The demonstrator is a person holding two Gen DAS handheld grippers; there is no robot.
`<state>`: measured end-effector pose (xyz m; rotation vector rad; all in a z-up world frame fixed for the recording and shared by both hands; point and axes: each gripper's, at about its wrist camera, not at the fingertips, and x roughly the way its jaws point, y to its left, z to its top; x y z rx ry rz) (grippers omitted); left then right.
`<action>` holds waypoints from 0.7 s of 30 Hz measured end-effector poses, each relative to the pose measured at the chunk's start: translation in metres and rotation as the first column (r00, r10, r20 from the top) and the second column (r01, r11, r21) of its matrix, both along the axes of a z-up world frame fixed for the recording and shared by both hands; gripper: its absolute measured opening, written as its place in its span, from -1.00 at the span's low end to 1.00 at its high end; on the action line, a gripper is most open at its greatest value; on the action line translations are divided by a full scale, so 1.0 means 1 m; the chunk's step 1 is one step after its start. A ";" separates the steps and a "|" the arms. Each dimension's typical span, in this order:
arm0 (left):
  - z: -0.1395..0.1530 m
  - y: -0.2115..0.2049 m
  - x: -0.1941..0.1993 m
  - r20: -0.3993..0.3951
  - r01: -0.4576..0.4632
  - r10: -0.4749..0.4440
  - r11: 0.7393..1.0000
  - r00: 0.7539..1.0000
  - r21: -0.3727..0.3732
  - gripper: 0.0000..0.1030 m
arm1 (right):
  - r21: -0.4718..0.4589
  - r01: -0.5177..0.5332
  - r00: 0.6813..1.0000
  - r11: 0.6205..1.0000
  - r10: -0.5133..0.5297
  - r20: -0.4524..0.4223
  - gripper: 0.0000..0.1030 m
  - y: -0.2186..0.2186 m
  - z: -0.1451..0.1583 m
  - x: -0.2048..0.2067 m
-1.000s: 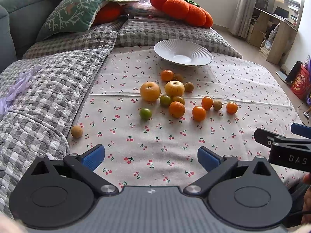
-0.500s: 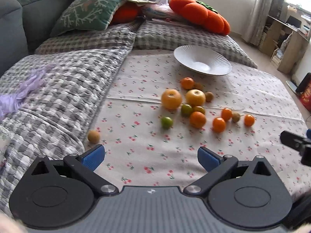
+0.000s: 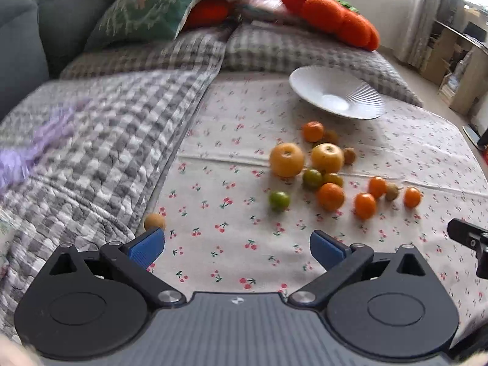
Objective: Organize fruits
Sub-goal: 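Move the left tool toward the small brown fruit beside the sheet edge, then close the left gripper on the small brown fruit while the right gripper grasps another brown fruit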
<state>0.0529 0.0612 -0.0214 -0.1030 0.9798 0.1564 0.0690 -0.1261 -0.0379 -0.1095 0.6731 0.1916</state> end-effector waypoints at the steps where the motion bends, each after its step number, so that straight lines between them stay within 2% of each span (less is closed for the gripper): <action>1: -0.001 0.009 0.006 -0.013 -0.020 0.020 1.000 1.000 -0.021 0.94 | -0.012 -0.017 1.000 1.000 0.017 -0.005 0.99 0.002 0.003 0.007; 7: 0.004 0.064 0.035 -0.039 -0.157 0.153 0.976 0.987 -0.148 0.93 | -0.030 -0.109 0.994 0.994 0.109 0.014 0.99 0.019 0.023 0.048; 10: -0.001 0.067 0.041 -0.058 -0.165 0.158 0.978 0.986 -0.130 0.90 | -0.029 -0.141 0.990 0.990 0.141 -0.003 0.99 0.026 0.018 0.059; 12: -0.013 0.068 0.043 -0.080 -0.176 0.167 0.977 0.983 -0.122 0.79 | -0.026 -0.162 0.986 0.986 0.161 -0.044 0.99 0.029 0.009 0.063; 14: -0.029 0.075 0.045 -0.121 -0.192 0.177 0.973 0.977 -0.129 0.46 | -0.018 -0.180 0.979 0.984 0.177 -0.102 0.95 0.032 -0.002 0.068; 17: -0.048 0.089 0.049 -0.183 -0.240 0.208 0.954 0.961 -0.177 0.11 | 0.016 -0.186 0.966 0.982 0.186 -0.178 0.83 0.032 -0.013 0.075; 21: -0.051 0.087 0.057 -0.191 -0.215 0.188 0.968 0.963 -0.130 0.10 | 0.011 -0.177 0.963 0.984 0.175 -0.203 0.74 0.034 -0.018 0.083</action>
